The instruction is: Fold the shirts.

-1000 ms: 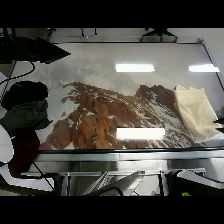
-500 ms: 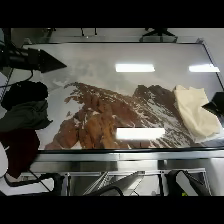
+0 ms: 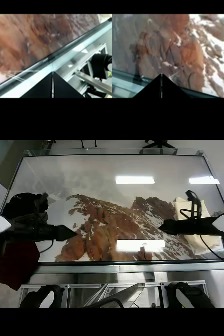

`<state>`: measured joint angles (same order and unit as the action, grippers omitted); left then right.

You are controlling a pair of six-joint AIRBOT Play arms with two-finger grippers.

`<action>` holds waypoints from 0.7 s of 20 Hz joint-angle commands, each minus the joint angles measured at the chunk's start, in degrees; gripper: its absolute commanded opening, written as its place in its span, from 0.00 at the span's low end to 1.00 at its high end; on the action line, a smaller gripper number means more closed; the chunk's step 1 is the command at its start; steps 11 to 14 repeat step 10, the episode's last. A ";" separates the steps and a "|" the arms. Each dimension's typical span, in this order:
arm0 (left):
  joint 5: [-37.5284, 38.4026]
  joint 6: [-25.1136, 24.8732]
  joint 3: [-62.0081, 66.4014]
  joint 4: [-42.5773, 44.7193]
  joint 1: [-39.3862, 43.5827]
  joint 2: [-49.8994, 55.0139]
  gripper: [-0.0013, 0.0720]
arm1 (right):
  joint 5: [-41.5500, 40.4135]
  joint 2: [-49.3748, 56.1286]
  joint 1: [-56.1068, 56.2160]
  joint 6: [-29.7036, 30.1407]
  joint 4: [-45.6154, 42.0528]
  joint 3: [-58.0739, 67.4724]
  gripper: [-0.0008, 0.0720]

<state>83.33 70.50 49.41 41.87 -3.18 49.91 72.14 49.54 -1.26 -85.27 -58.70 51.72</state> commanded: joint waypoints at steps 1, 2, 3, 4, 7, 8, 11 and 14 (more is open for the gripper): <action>-2.21 0.26 -9.73 1.09 0.15 -5.86 0.04 | -1.84 1.64 3.30 -0.02 0.96 -1.90 0.03; -2.62 0.26 -10.73 1.09 0.15 -6.58 0.04 | -1.84 2.03 3.32 -0.02 1.07 -1.90 0.03; -3.02 0.26 -11.39 1.11 0.15 -7.13 0.04 | -1.84 2.38 3.32 -0.02 1.07 -1.90 0.03; -3.28 0.26 -11.76 1.11 0.15 -7.56 0.04 | -1.81 2.71 3.30 -0.02 1.05 -1.90 0.03; -3.61 0.28 -11.78 1.03 0.15 -8.61 0.04 | -1.81 2.86 3.30 -0.02 1.05 -1.90 0.03; -3.87 0.28 -11.76 0.98 0.15 -8.66 0.04 | -1.81 2.86 3.28 -0.02 1.05 -1.90 0.03; -3.85 0.31 -11.78 0.98 0.15 -8.59 0.04 | -1.81 2.86 3.26 -0.02 1.05 -1.90 0.03; -3.85 0.31 -11.78 0.98 0.15 -8.59 0.04 | -1.81 2.86 3.26 -0.02 1.05 -1.90 0.03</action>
